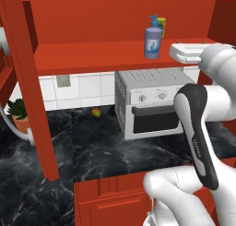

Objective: Pick the soap dispenser and sponge from the cabinet and place them on the counter.

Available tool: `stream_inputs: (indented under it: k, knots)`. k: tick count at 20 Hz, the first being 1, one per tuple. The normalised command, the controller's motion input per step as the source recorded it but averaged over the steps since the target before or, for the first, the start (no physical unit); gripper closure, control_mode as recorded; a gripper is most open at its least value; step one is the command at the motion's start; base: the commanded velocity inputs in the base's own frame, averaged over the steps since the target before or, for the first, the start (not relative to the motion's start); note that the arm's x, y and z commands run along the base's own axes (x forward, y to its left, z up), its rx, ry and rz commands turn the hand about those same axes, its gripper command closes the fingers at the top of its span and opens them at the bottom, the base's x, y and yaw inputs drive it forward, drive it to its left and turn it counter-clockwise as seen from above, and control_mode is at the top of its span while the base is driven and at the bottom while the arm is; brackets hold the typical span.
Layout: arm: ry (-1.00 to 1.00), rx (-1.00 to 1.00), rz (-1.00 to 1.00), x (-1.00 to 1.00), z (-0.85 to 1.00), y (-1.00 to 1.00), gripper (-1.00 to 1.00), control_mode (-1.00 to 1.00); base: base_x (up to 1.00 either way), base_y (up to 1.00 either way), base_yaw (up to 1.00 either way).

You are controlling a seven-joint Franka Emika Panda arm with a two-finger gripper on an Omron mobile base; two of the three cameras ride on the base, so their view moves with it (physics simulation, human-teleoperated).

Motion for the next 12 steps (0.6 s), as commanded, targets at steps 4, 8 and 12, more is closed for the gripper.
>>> stream_inputs:
  k: [4,8,12]
  knots:
    - [0.00,0.00,0.00,0.13,0.02,0.00,-1.00,-1.00,0.00,0.00,0.00]
    - [-0.02,0.00,0.00,0.12,0.06,0.00,-1.00,-1.00,0.00,0.00,0.00]
    - [-0.04,0.00,0.00,0.09,0.05,0.00,-1.00,-1.00,0.00,0.00,0.00]
